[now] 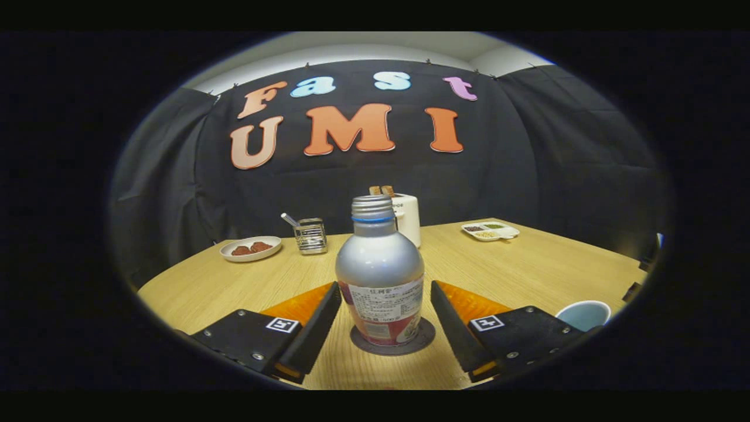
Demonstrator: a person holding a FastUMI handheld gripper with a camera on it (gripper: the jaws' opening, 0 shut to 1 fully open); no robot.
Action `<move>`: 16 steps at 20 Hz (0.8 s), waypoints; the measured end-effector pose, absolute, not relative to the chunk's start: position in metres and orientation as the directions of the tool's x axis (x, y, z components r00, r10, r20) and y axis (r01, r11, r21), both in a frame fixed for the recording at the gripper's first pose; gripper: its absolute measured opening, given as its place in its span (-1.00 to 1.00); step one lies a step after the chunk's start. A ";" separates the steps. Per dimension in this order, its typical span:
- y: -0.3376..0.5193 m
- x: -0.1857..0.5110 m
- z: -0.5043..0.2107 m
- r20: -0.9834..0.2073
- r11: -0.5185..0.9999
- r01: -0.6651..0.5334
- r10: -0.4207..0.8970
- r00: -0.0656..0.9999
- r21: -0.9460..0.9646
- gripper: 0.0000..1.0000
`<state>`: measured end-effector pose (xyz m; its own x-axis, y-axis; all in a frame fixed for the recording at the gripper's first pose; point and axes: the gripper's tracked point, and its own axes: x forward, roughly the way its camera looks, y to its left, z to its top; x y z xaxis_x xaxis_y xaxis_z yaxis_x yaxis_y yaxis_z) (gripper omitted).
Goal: Take the bottle from table, then pour the juice into the cup, finally place the bottle on the coaster
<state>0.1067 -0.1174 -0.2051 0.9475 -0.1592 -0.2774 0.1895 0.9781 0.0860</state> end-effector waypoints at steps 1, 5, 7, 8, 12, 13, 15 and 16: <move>-0.115 0.103 -0.201 -0.267 0.979 0.183 -0.155 0.951 0.085 0.87; -0.106 0.082 -0.177 -0.205 0.984 0.165 -0.150 0.967 0.059 0.95; -0.100 0.071 -0.163 -0.190 0.986 0.158 -0.146 0.971 0.048 0.95; -0.099 0.064 -0.157 -0.195 0.986 0.163 -0.152 0.969 0.041 0.94; -0.075 0.040 -0.112 -0.155 0.992 0.129 -0.128 0.980 -0.009 0.95; -0.066 0.034 -0.100 -0.140 0.993 0.115 -0.116 0.983 -0.016 0.94; -0.052 0.025 -0.078 -0.120 0.995 0.096 -0.096 0.988 -0.008 0.94; -0.040 0.018 -0.071 -0.114 0.997 0.074 -0.073 0.991 0.009 0.94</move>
<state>0.0178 -0.0397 -0.0708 0.9908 -0.0727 -0.1138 0.0743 0.9972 0.0095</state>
